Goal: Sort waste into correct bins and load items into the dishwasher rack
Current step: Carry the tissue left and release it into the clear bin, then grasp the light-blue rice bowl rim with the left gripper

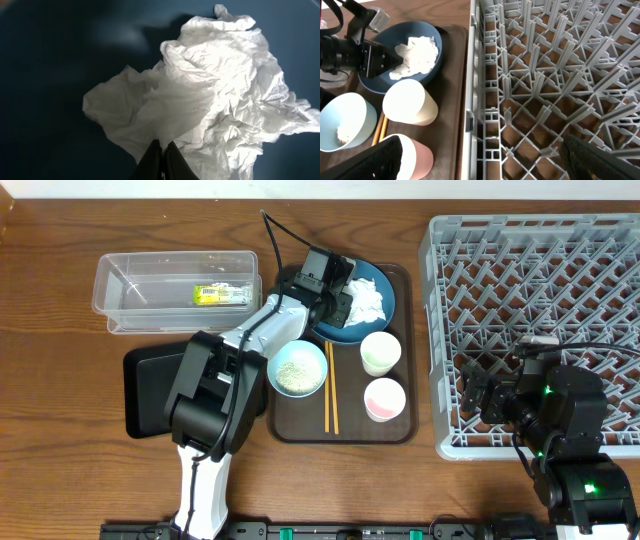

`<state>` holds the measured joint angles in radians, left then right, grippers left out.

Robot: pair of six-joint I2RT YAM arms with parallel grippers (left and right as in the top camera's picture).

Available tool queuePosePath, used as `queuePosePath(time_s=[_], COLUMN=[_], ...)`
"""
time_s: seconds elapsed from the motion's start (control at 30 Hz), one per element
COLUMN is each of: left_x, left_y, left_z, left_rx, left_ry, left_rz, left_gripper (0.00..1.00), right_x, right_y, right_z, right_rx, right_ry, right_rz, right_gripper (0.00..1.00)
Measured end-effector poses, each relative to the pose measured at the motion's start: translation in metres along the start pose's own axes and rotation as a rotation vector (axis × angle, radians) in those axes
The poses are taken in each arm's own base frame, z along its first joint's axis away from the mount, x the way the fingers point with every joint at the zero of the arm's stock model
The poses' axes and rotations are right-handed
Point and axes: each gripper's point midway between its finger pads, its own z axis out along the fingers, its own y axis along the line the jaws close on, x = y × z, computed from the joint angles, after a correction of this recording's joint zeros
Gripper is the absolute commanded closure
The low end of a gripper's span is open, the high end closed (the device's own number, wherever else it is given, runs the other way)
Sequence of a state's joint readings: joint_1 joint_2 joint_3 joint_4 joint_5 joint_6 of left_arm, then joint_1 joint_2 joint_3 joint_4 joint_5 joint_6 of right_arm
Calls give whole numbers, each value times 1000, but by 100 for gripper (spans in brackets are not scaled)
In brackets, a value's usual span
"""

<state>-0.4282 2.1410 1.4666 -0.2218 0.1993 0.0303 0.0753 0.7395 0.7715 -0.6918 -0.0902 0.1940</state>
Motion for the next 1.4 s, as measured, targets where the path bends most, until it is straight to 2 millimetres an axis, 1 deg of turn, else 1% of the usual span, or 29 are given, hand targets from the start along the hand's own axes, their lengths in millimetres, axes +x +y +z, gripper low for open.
queuePosePath(time_s=[0.1, 0.17, 0.27, 0.3, 0.33, 0.4, 0.5, 0.53, 0.6, 0.7, 0.83, 1.0, 1.1, 1.17, 1.2, 1.27, 1.33, 1.4], left_x=[-4, -14, -33, -40, -45, -56, -66, -68, -69, -64, -44, -15, 2, 9, 12, 16, 17, 18], left_y=[-1, -2, 1, 4, 7, 18, 43, 51, 75, 108, 150, 190, 208, 217, 220, 224, 226, 226], left_z=[-11, -29, -66, -81, -92, -118, -148, -154, -167, -176, -187, -199, -205, -209, -210, -212, -212, -212], left_rx=[-1, -2, -10, -16, -21, -38, -76, -88, -121, -166, -222, -286, -329, -349, -357, -367, -373, -375], left_ry=[-6, -29, -80, -105, -124, -169, -223, -234, -254, -261, -227, -167, -132, -119, -114, -105, -100, -99], left_rz=[-1, -1, -7, -11, -16, -33, -70, -82, -119, -171, -254, -350, -394, -415, -423, -430, -433, -431], left_gripper=[94, 94, 94, 94, 94, 94, 94, 94, 94, 94, 94, 94, 93, 93, 90, 75, 67, 55], right_x=[0, 0, 0, 0, 0, 0, 0, 0, 0, 0, 0, 0, 0, 0, 0, 0, 0, 0], right_y=[0, 0, 0, 0, 0, 0, 0, 0, 0, 0, 0, 0, 0, 0, 0, 0, 0, 0], right_z=[0, 0, 0, 0, 0, 0, 0, 0, 0, 0, 0, 0, 0, 0, 0, 0, 0, 0], right_rx=[0, 0, 0, 0, 0, 0, 0, 0, 0, 0, 0, 0, 0, 0, 0, 0, 0, 0], right_ry=[0, 0, 0, 0, 0, 0, 0, 0, 0, 0, 0, 0, 0, 0, 0, 0, 0, 0], right_rz=[0, 0, 0, 0, 0, 0, 0, 0, 0, 0, 0, 0, 0, 0, 0, 0, 0, 0], right_gripper=[1, 1, 1, 1, 1, 1, 1, 1, 1, 1, 1, 1, 1, 1, 1, 1, 1, 1])
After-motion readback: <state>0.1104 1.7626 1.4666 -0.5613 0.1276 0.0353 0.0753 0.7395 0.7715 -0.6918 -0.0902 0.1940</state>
